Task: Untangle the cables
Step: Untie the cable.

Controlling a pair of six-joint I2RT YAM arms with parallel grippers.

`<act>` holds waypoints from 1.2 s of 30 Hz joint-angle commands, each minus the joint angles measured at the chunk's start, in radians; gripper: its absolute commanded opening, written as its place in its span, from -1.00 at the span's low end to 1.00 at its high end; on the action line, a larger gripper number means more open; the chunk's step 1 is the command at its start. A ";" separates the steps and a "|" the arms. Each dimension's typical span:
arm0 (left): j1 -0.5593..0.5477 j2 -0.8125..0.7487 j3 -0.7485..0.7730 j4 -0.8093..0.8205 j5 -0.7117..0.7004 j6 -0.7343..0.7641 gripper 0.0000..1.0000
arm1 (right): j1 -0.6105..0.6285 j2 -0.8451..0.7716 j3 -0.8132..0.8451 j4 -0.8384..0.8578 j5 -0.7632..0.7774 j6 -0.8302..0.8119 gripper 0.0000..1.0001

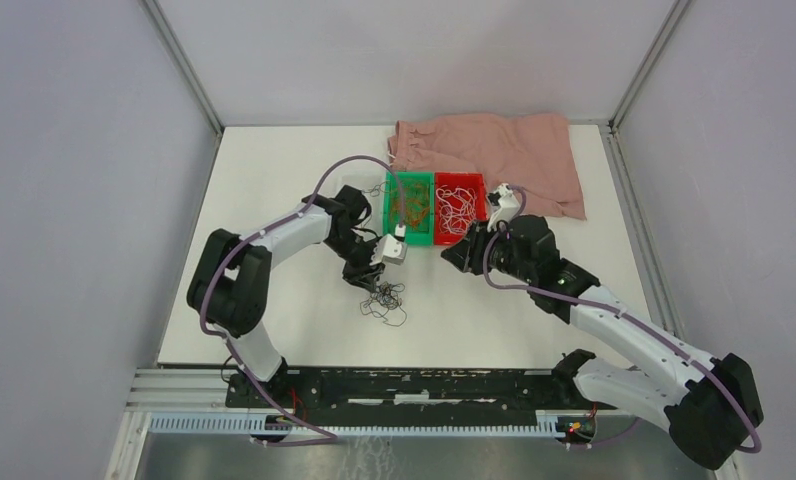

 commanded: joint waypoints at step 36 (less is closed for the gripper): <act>-0.032 -0.356 0.118 0.063 -0.077 -0.633 -0.94 | 0.196 0.113 0.058 0.333 0.059 -0.058 0.37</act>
